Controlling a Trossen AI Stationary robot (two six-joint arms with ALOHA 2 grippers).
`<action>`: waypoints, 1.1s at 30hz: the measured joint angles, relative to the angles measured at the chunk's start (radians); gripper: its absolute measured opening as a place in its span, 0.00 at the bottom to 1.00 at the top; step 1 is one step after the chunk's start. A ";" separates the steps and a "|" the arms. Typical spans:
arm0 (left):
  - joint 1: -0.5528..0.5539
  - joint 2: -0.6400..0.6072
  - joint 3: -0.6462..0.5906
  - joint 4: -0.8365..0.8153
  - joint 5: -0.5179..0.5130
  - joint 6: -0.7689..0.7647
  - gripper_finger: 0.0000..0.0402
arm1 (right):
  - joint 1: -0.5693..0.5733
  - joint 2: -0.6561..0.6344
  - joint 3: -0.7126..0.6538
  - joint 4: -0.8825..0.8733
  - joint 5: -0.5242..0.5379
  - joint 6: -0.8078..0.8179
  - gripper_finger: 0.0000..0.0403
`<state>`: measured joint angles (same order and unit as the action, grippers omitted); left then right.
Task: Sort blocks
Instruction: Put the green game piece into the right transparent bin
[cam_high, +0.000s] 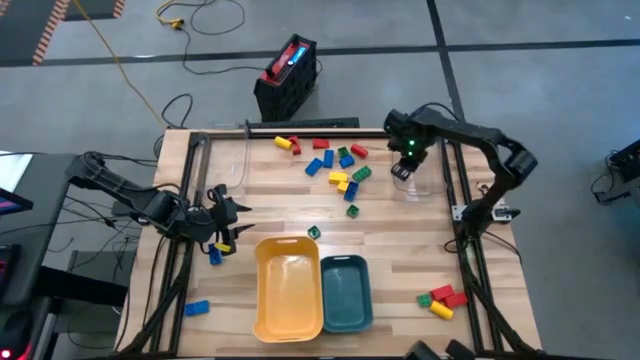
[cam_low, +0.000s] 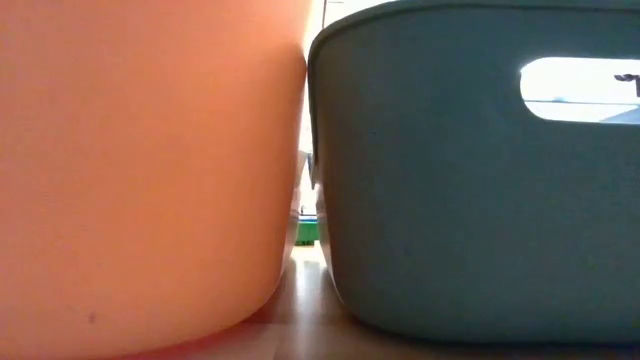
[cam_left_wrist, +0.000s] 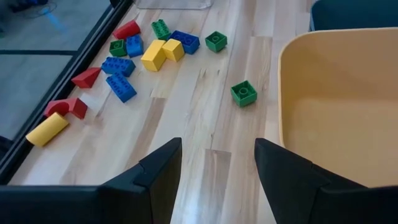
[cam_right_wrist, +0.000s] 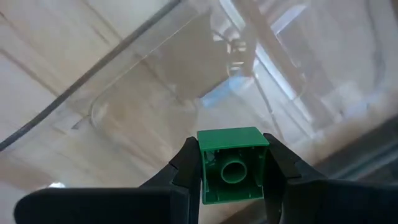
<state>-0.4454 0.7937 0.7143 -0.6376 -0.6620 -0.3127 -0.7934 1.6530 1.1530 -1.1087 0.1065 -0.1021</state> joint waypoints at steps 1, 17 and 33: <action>0.000 0.000 0.000 0.000 0.000 -0.003 0.50 | 0.005 0.006 0.000 0.019 -0.001 -0.007 0.27; 0.000 0.000 0.000 0.000 0.000 -0.001 0.50 | 0.016 -0.084 0.021 0.034 -0.007 -0.050 0.66; 0.000 0.000 0.000 0.000 -0.020 0.004 0.50 | 0.926 -0.494 0.048 0.038 0.263 0.209 0.67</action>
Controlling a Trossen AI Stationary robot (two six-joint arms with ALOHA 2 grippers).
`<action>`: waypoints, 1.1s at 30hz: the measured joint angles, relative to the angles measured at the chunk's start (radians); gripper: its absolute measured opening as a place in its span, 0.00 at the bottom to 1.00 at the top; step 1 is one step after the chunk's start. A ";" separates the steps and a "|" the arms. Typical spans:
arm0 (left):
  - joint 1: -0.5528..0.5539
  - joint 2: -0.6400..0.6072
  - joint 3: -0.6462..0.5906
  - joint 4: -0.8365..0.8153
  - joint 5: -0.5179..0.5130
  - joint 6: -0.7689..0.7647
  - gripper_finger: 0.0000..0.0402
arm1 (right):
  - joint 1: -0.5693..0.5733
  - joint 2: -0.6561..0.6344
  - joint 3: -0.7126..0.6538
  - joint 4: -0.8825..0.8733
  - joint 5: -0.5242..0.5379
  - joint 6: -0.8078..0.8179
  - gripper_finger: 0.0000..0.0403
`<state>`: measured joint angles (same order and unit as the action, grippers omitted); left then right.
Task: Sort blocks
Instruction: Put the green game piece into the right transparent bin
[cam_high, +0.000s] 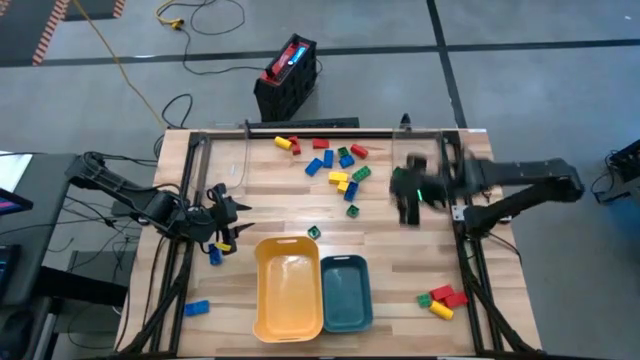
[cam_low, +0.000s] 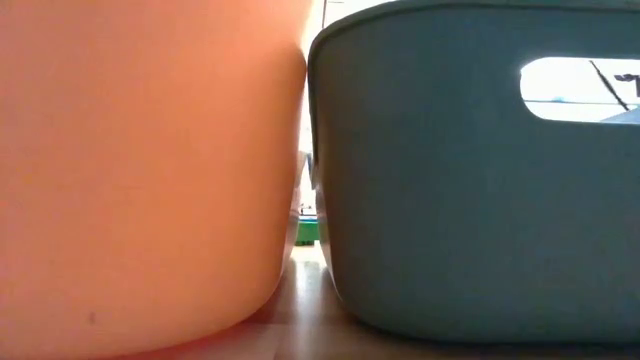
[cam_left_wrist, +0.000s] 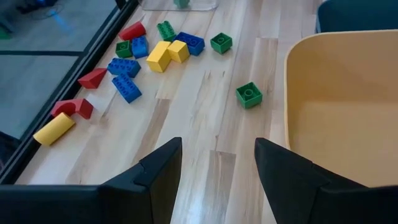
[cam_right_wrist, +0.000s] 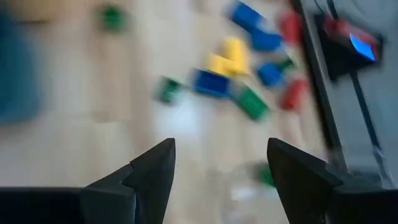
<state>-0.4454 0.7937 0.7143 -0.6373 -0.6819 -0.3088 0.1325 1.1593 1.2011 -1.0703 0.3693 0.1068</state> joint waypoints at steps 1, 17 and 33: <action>0.000 0.000 0.000 0.000 0.000 -0.004 0.50 | 0.069 0.006 0.000 -0.001 0.002 0.043 0.67; 0.000 0.000 0.000 0.011 -0.003 -0.062 0.50 | 0.594 0.396 -0.001 -0.025 -0.215 0.675 0.67; 0.000 0.014 0.001 0.078 -0.003 -0.058 0.50 | 0.752 0.581 -0.001 0.012 -0.305 0.860 0.67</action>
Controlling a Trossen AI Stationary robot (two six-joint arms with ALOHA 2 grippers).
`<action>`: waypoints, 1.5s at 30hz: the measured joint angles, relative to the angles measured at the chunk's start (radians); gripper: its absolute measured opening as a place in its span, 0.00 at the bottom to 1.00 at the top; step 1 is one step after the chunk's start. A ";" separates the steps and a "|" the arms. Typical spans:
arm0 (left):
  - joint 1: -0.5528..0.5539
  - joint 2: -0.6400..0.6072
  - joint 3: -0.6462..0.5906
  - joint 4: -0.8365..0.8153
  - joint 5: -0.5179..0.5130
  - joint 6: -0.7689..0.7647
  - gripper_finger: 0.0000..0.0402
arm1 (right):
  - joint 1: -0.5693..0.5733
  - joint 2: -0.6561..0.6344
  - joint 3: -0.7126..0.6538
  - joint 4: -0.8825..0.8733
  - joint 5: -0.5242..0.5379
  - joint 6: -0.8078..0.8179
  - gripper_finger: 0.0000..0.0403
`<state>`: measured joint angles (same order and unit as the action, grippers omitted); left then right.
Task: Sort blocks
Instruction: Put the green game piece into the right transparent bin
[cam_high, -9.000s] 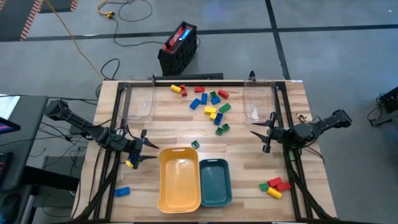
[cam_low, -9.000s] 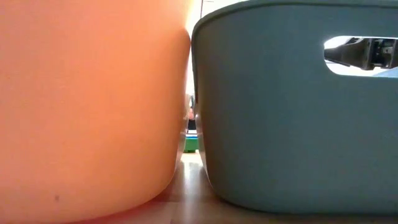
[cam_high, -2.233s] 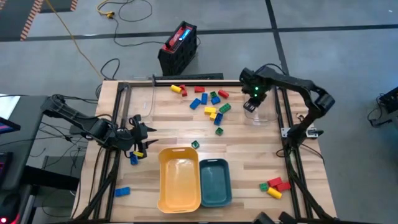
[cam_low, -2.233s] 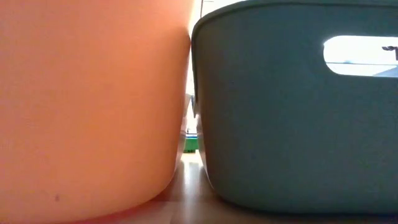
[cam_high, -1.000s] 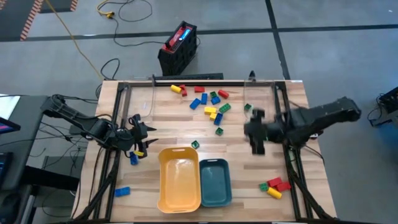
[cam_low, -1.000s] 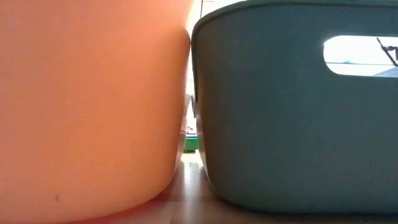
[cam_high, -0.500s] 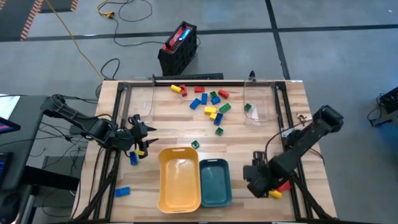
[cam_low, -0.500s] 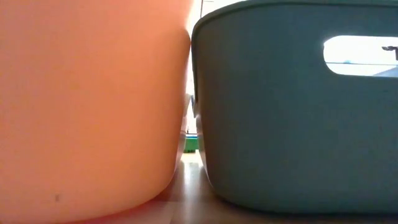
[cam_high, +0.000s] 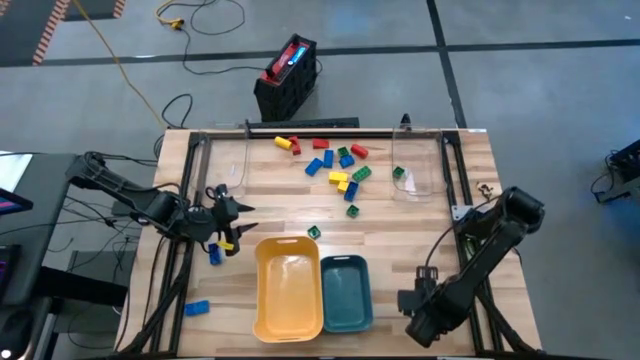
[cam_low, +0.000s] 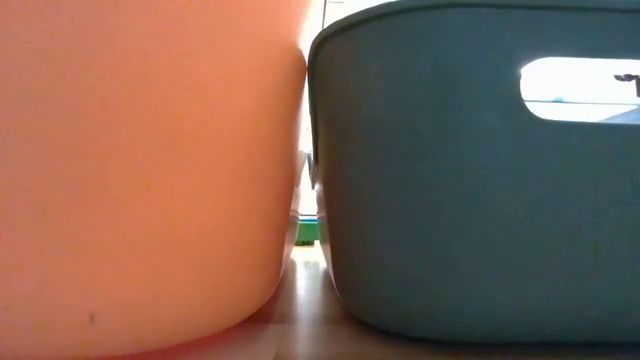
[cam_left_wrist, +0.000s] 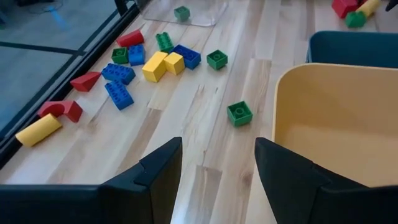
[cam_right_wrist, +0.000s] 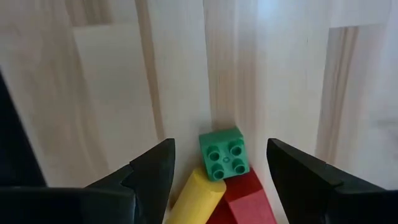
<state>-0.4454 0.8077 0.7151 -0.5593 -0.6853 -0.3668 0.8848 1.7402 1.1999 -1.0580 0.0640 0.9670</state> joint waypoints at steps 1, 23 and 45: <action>0.000 0.002 0.000 0.000 0.000 0.000 0.50 | 0.000 0.006 0.000 -0.003 -0.001 -0.003 0.67; 0.000 0.011 0.000 -0.004 0.022 -0.011 0.50 | 0.007 -0.034 -0.162 0.123 -0.039 0.012 0.67; 0.000 0.010 0.000 -0.003 0.032 -0.023 0.50 | -0.023 -0.036 -0.246 0.199 -0.068 -0.105 0.33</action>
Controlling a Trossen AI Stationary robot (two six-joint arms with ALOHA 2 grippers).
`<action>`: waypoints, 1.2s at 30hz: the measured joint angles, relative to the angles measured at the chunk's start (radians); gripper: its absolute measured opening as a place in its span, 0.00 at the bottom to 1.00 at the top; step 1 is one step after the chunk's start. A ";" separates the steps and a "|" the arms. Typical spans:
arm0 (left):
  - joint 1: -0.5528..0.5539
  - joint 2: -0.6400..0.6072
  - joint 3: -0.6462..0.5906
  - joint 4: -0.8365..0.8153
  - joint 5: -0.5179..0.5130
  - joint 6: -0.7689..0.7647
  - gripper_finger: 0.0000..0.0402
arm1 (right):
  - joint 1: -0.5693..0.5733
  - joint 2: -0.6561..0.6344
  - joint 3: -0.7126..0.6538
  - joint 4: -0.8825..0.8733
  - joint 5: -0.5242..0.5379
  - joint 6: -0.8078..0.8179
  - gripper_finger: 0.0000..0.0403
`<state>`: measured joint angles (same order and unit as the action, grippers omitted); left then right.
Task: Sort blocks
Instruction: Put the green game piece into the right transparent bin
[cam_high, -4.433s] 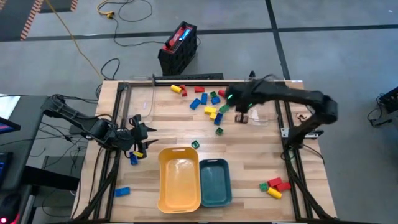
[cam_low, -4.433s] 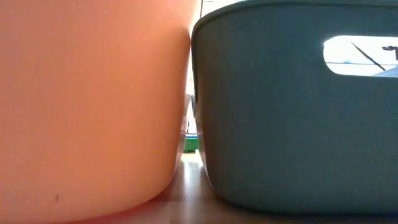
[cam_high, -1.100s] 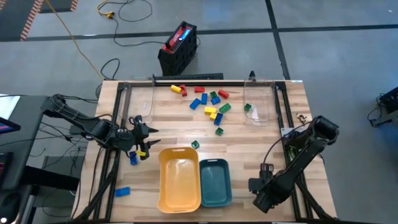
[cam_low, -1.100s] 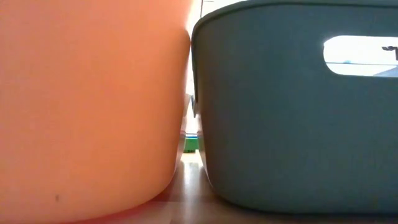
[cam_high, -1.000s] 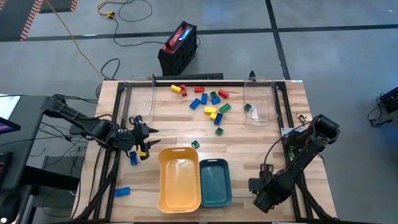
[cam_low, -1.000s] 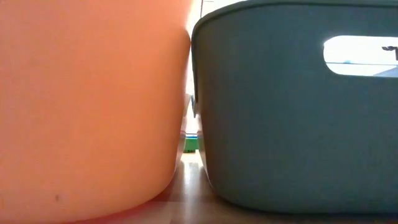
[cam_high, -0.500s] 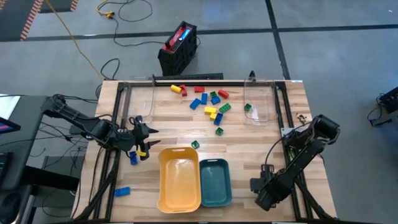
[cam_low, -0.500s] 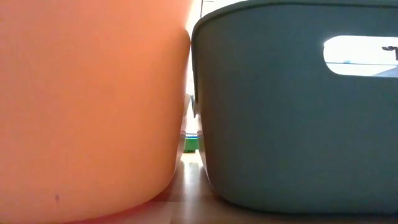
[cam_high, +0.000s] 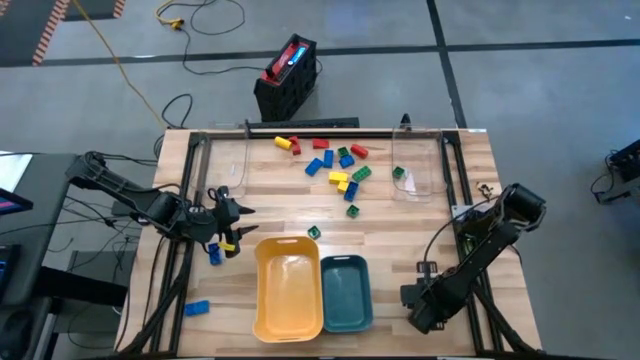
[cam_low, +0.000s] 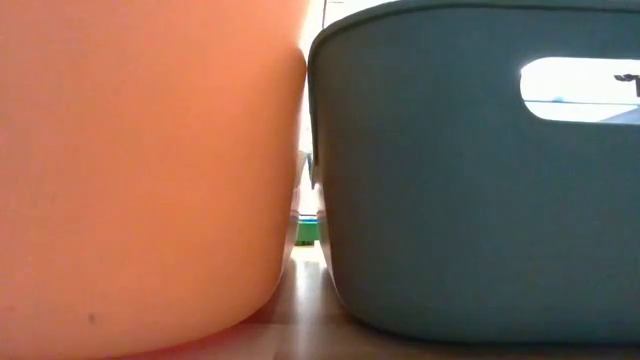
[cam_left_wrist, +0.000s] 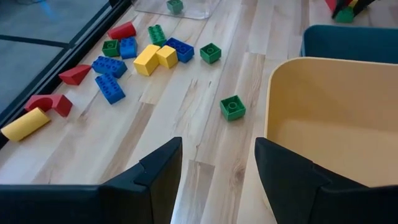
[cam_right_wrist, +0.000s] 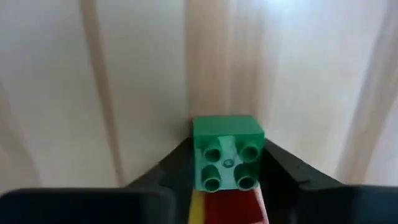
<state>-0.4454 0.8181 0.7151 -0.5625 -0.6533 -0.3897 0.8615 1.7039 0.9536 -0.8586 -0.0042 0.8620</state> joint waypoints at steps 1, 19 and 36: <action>0.000 0.000 0.000 0.000 0.000 0.000 0.50 | -0.009 0.000 0.001 -0.008 0.004 -0.009 0.29; 0.000 0.000 0.000 -0.009 0.008 -0.017 0.50 | -0.333 -0.428 0.090 -0.524 0.491 -0.130 0.27; 0.000 0.000 -0.001 -0.006 -0.113 0.098 0.50 | -1.489 -0.509 0.173 -0.309 0.308 -0.690 0.28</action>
<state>-0.4454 0.8181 0.7143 -0.5690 -0.7662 -0.2920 -0.6276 1.1952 1.1267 -1.1677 0.3040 0.1722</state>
